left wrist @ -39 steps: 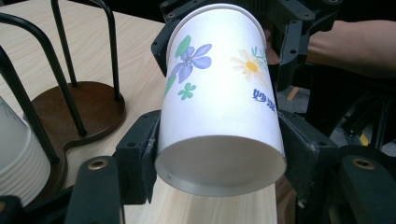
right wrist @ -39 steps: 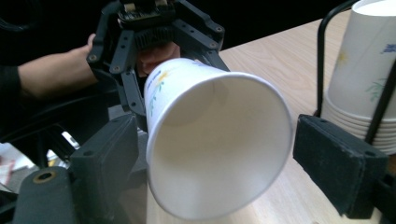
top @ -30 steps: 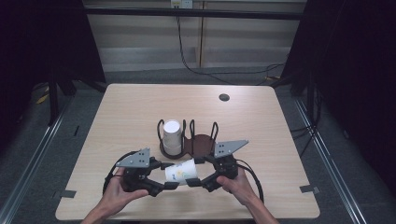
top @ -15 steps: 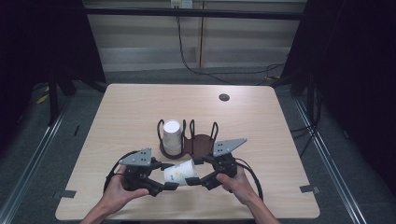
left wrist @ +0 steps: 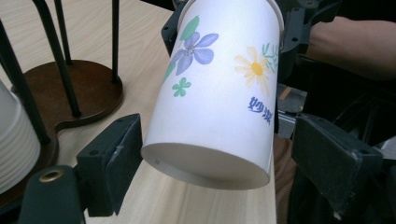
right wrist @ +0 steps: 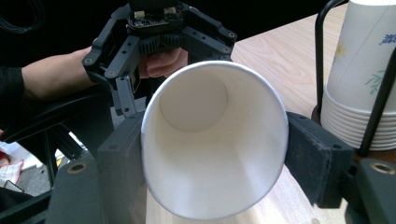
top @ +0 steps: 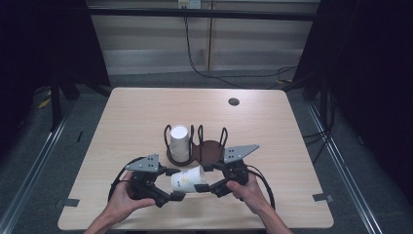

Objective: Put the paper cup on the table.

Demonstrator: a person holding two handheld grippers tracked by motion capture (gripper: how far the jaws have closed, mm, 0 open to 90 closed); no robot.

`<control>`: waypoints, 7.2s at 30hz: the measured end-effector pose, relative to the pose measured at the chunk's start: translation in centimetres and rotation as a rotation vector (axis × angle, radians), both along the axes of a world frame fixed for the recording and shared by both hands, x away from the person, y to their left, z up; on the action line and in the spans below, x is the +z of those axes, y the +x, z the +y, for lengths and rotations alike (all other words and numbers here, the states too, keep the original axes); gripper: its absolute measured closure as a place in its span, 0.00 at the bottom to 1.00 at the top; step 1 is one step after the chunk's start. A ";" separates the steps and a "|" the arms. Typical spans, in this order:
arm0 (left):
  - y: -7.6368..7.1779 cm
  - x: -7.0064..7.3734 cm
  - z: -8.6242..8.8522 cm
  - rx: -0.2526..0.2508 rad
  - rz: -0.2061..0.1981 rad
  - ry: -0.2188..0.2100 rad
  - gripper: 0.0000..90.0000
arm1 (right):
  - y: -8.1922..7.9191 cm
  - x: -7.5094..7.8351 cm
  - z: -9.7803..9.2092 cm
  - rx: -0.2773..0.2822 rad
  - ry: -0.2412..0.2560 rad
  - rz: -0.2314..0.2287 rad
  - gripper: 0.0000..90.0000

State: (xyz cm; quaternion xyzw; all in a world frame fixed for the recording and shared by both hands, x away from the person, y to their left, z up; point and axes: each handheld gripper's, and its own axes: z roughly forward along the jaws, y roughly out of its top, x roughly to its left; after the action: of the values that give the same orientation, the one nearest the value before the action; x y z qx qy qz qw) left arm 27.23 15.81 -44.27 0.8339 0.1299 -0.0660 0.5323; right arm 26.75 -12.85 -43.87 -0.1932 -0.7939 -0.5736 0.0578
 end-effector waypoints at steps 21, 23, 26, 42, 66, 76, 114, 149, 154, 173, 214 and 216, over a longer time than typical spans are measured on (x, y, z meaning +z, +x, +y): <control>-0.1 -1.2 1.1 0.063 -0.006 0.101 0.18 | -0.3 0.9 -1.8 -0.086 -0.029 -0.008 0.31; -0.1 -1.1 1.3 0.074 -0.014 0.103 0.18 | -0.5 0.9 -2.1 -0.093 -0.049 -0.008 0.31; -0.1 -1.0 1.5 0.078 -0.016 0.104 0.18 | -0.8 0.9 -2.8 -0.111 -0.057 -0.007 0.31; 0.4 -1.1 2.3 0.118 -0.016 0.118 0.18 | -1.3 1.0 -6.3 -0.169 -0.150 0.009 0.31; 0.4 -1.3 2.3 0.114 -0.011 0.139 0.18 | -0.5 2.6 -9.6 -0.250 -0.295 0.026 0.31; 0.4 -1.6 2.3 0.101 -0.008 0.157 0.18 | 0.6 2.7 -10.5 -0.285 -0.363 0.033 0.31; 0.6 -1.7 2.3 0.089 -0.011 0.166 0.18 | 7.4 4.1 -12.0 -0.406 -0.598 0.118 0.31; 0.8 -1.4 3.1 0.113 -0.019 0.177 0.18 | 11.5 3.3 -10.5 -0.447 -0.932 0.195 0.29; 0.9 -1.3 3.3 0.127 -0.019 0.163 0.18 | 11.7 3.2 -10.3 -0.458 -0.971 0.183 0.28; 1.0 -1.4 3.3 0.125 -0.022 0.166 0.18 | 13.0 1.8 -9.2 -0.471 -0.972 0.218 0.22; 1.0 -0.8 3.5 0.188 -0.033 0.133 0.18 | 8.8 4.2 -10.3 -0.662 -0.580 0.093 0.20; 1.0 -0.6 3.4 0.196 -0.038 0.134 0.18 | 8.3 4.0 -10.3 -0.662 -0.555 0.087 0.20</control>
State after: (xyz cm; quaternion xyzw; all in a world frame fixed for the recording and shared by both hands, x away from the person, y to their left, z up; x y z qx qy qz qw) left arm 28.25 19.23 -44.87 0.8519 0.2050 0.0111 0.4818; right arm 35.10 -23.16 -39.84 -0.4695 -0.8101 -0.3174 -0.1501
